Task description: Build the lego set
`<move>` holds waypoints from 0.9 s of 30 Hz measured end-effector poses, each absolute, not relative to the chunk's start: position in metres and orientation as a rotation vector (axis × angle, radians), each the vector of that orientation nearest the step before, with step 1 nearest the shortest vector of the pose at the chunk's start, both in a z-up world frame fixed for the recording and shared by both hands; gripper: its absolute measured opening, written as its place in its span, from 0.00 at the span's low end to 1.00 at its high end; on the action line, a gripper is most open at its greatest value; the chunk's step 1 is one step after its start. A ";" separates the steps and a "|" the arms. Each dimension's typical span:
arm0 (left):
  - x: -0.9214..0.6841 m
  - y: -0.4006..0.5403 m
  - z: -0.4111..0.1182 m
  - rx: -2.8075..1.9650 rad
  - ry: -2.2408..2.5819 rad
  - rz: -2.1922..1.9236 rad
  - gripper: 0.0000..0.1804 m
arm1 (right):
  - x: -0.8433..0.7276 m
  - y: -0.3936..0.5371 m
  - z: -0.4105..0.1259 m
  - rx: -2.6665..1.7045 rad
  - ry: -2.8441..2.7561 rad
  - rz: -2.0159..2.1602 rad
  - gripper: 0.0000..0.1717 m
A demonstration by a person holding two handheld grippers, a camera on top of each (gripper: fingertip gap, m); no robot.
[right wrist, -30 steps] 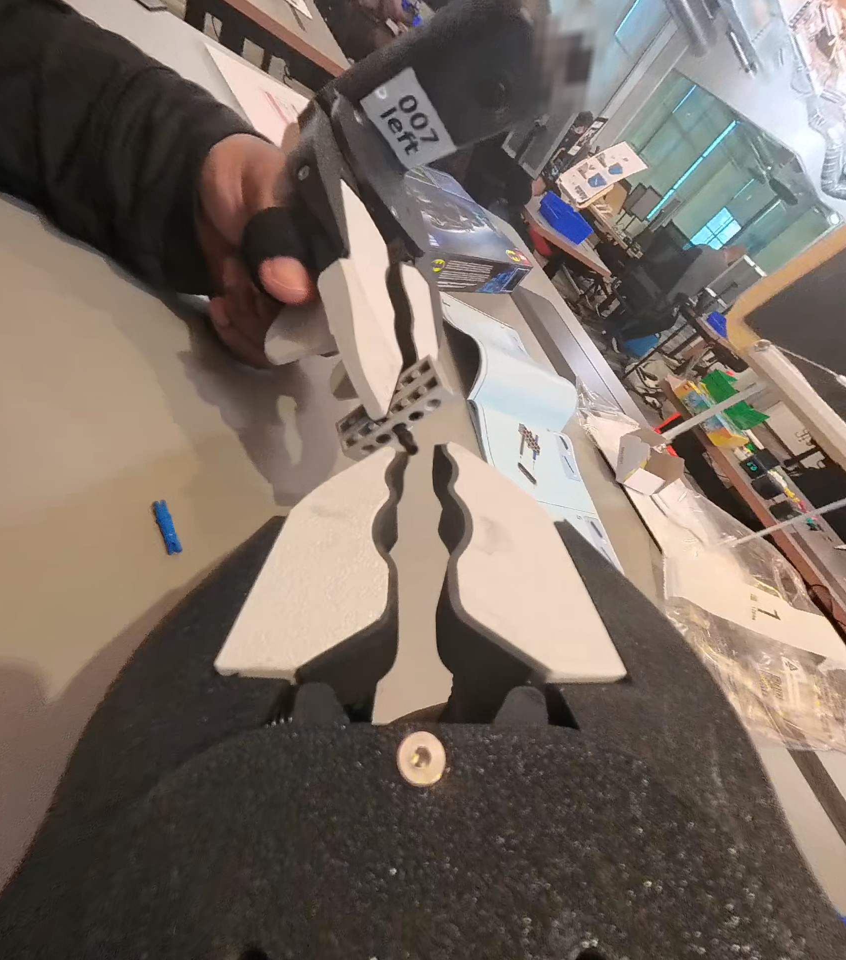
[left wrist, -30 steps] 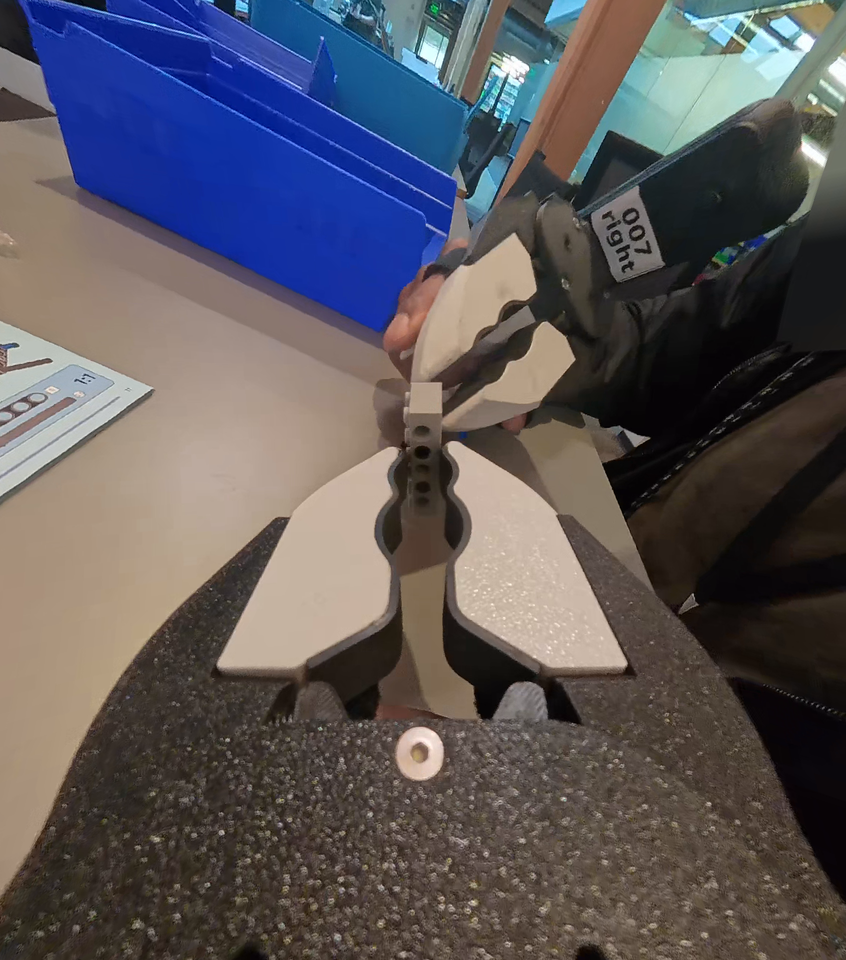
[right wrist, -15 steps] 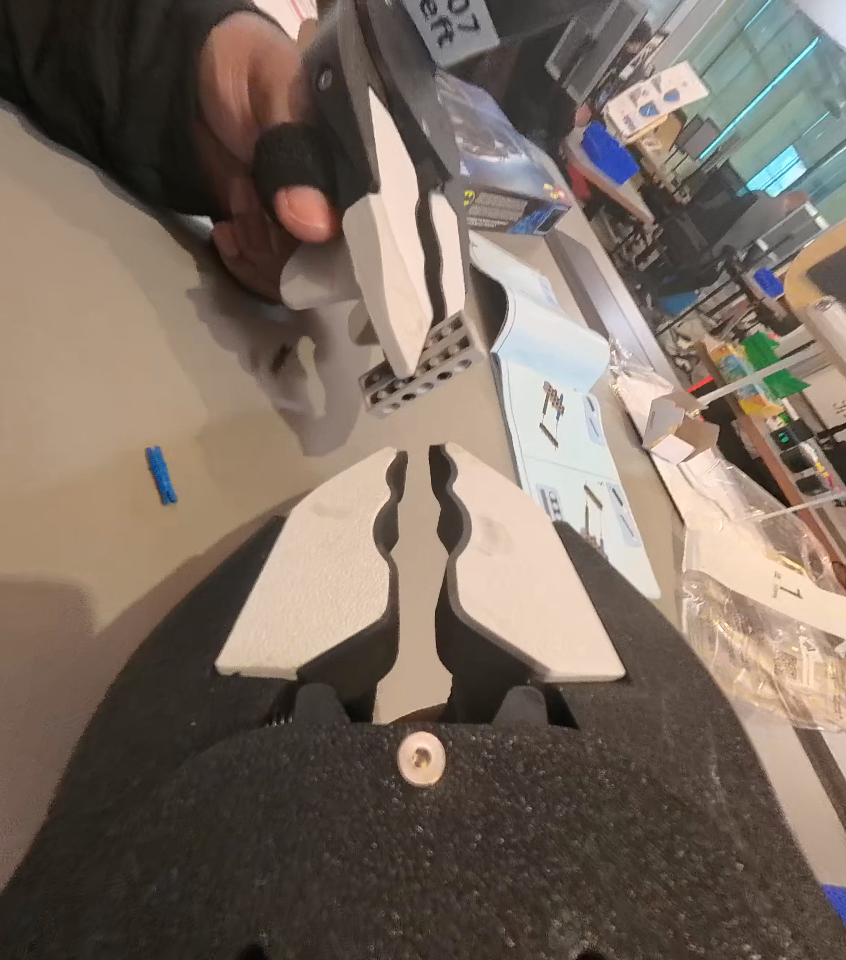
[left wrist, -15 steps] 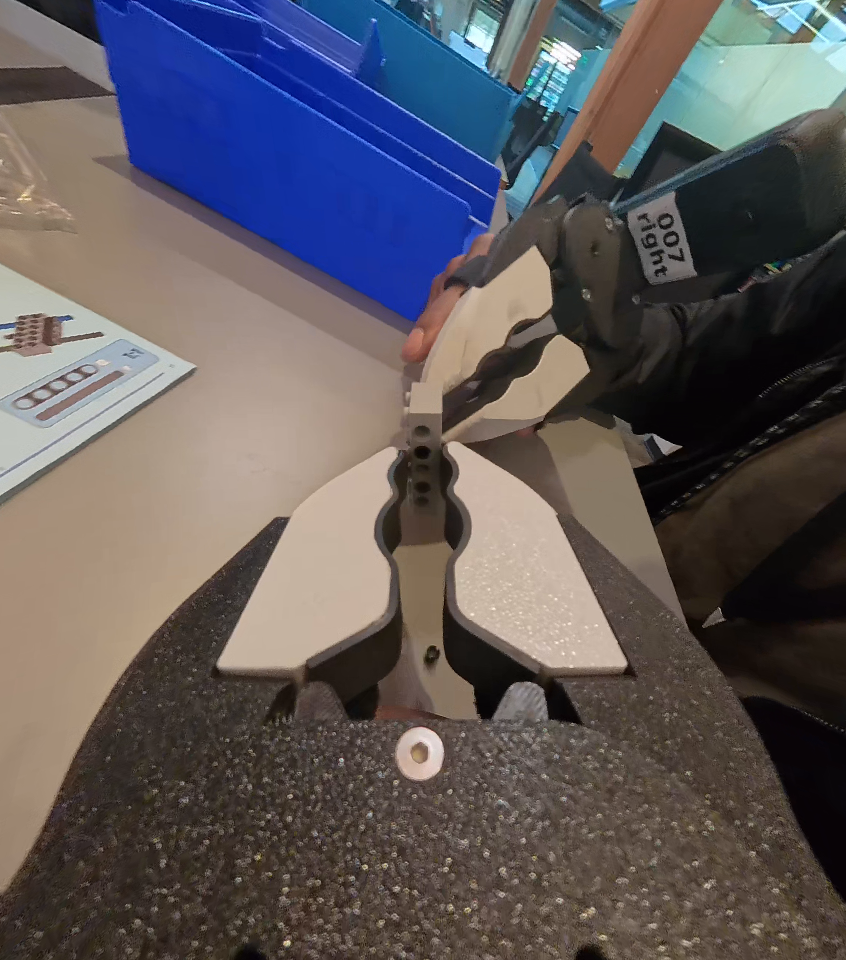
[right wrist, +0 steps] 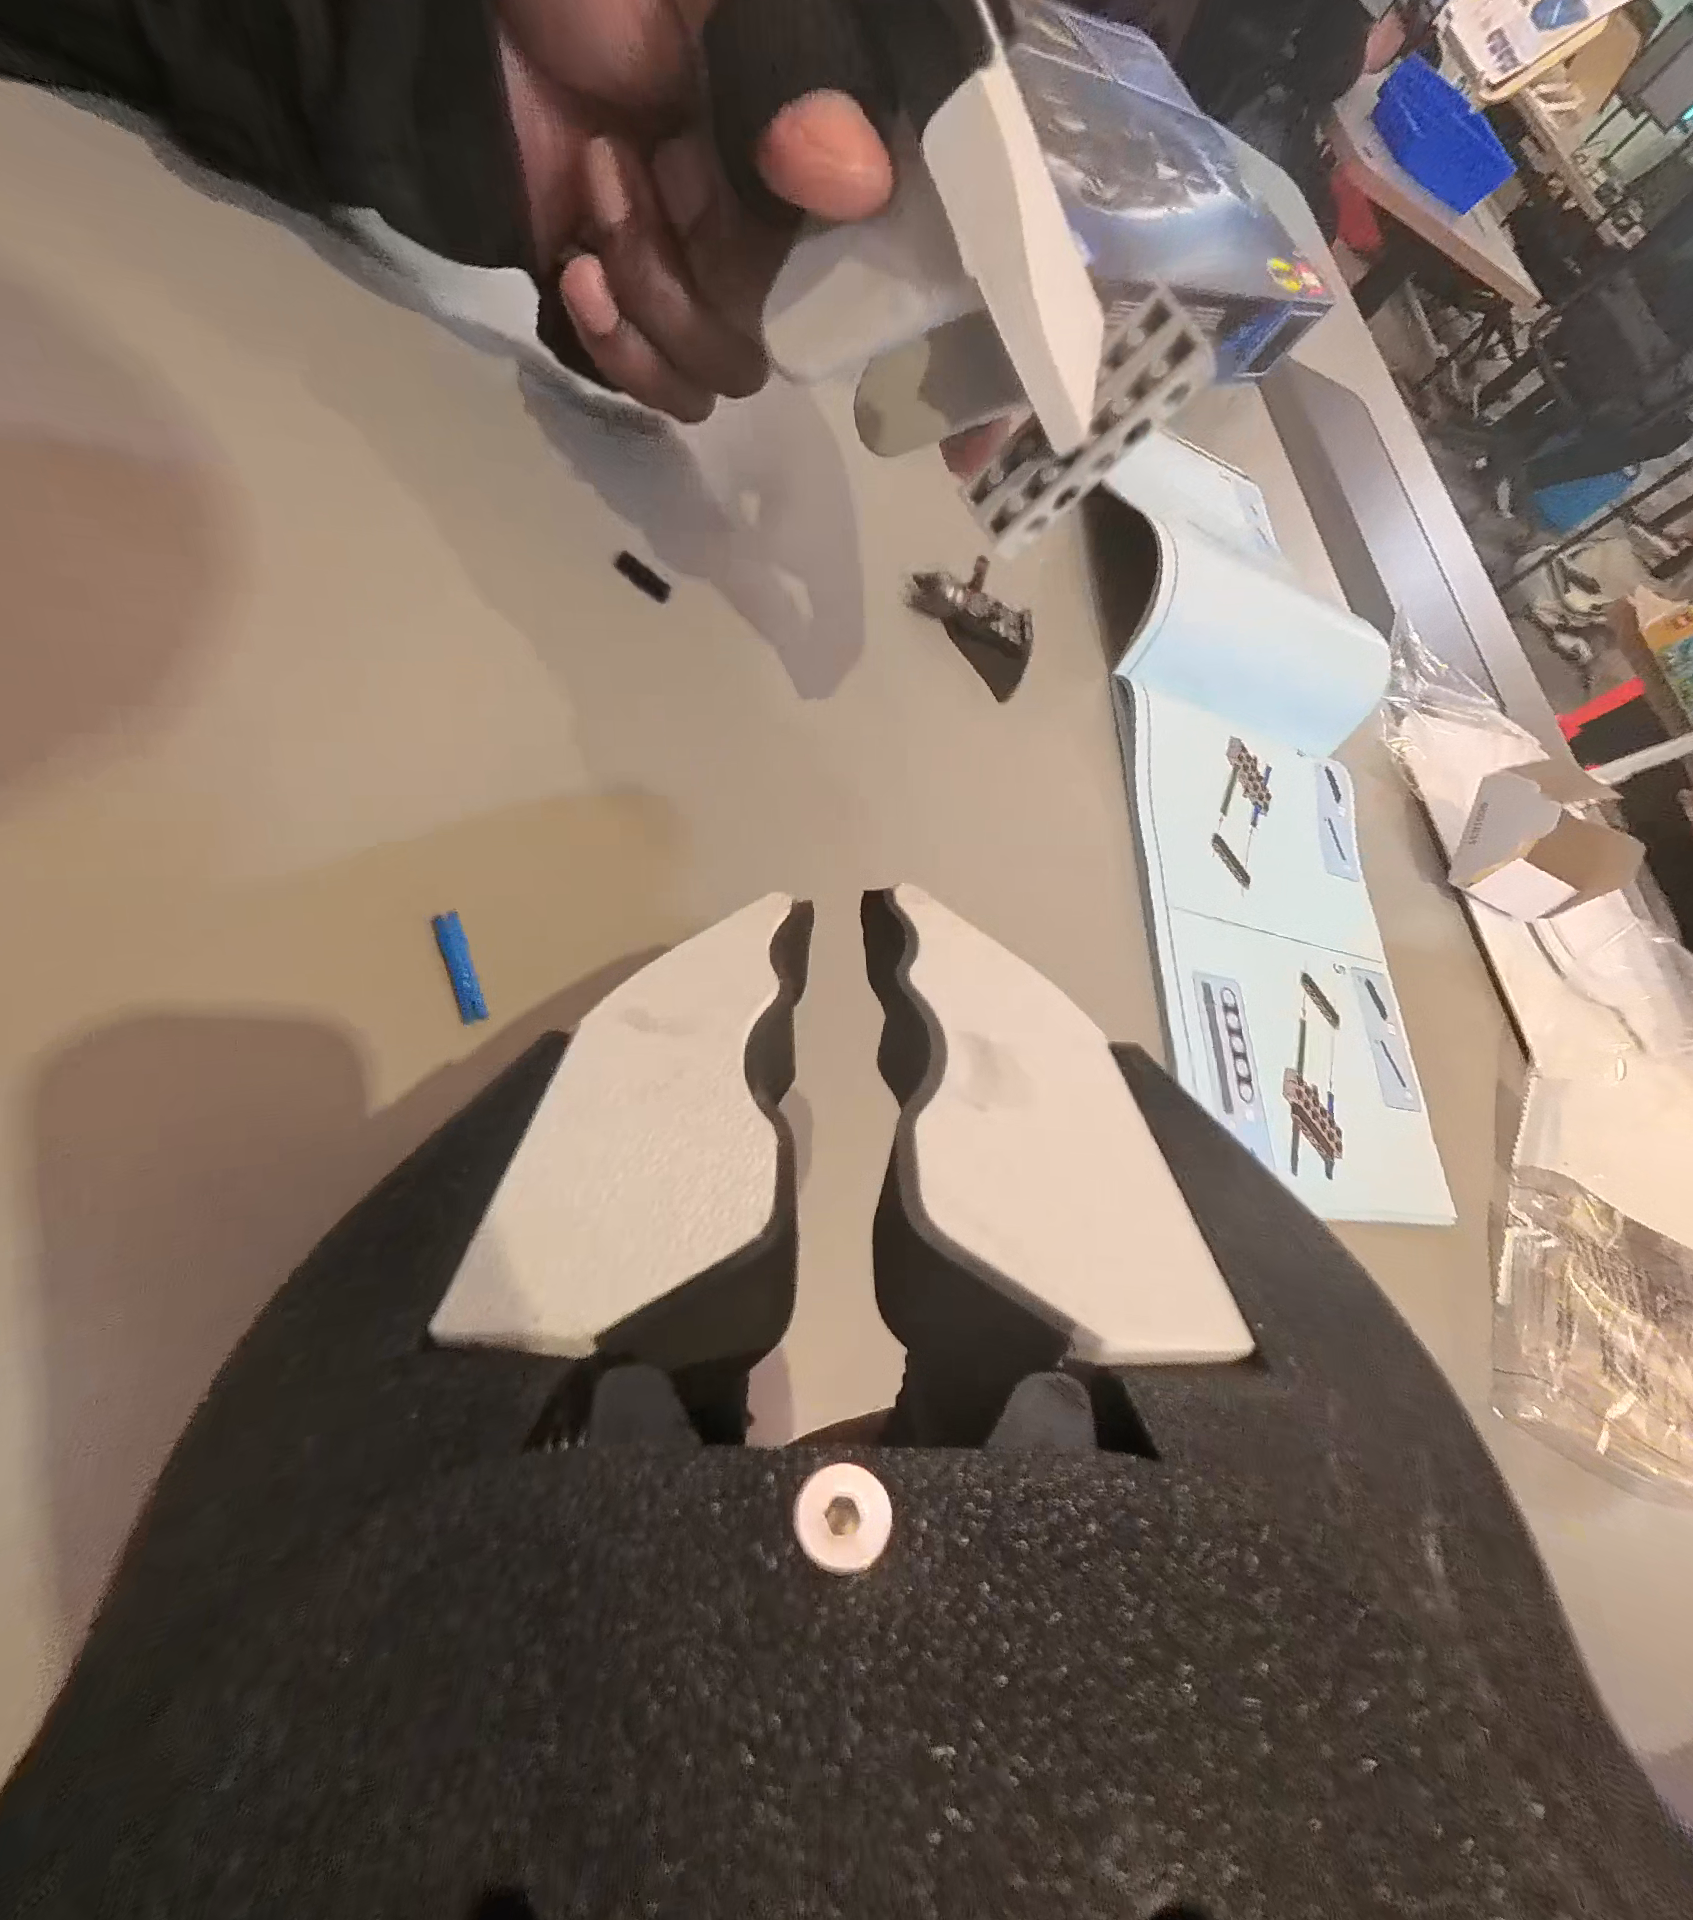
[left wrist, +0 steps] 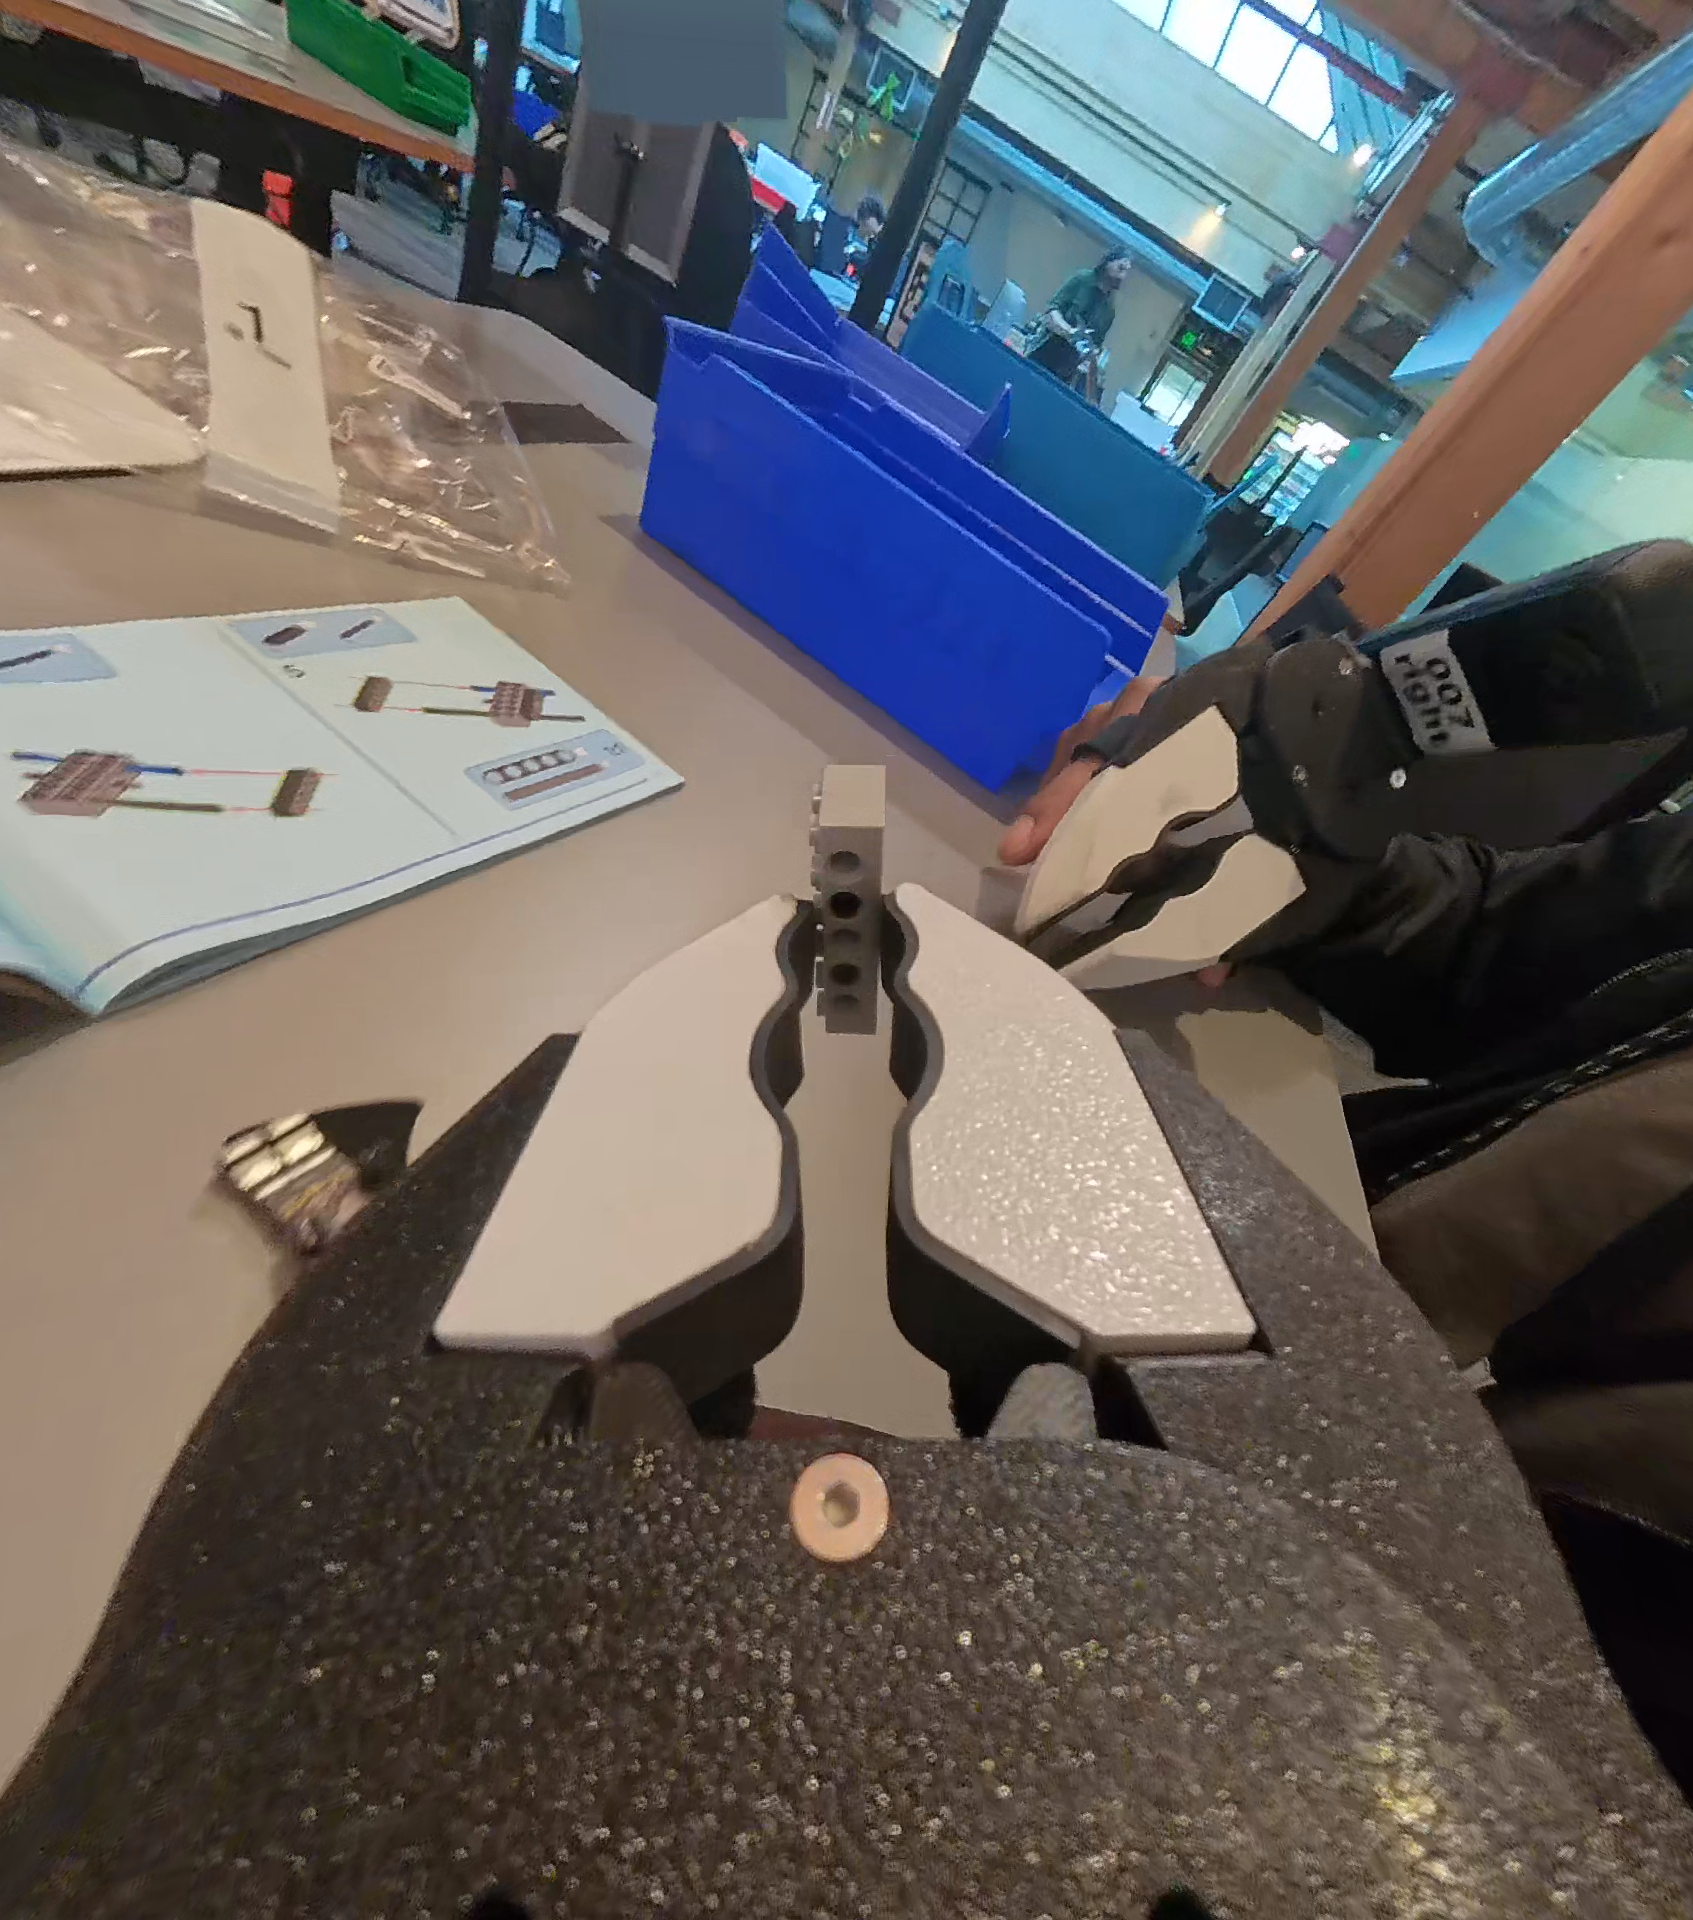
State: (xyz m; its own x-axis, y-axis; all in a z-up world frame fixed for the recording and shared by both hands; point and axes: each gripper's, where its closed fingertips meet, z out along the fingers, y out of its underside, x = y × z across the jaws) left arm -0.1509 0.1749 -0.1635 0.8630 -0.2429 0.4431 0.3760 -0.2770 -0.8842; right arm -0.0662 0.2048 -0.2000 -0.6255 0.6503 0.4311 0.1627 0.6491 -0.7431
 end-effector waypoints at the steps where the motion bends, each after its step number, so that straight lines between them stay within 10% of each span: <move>1: -0.154 0.169 -0.165 -1.769 -0.106 -0.582 0.06 | -0.067 0.201 -0.199 -0.625 -2.170 0.897 0.06; 27: -0.176 0.107 -0.168 -1.875 -0.140 -0.385 0.06 | -0.130 0.106 -0.259 -0.279 -2.858 1.110 0.13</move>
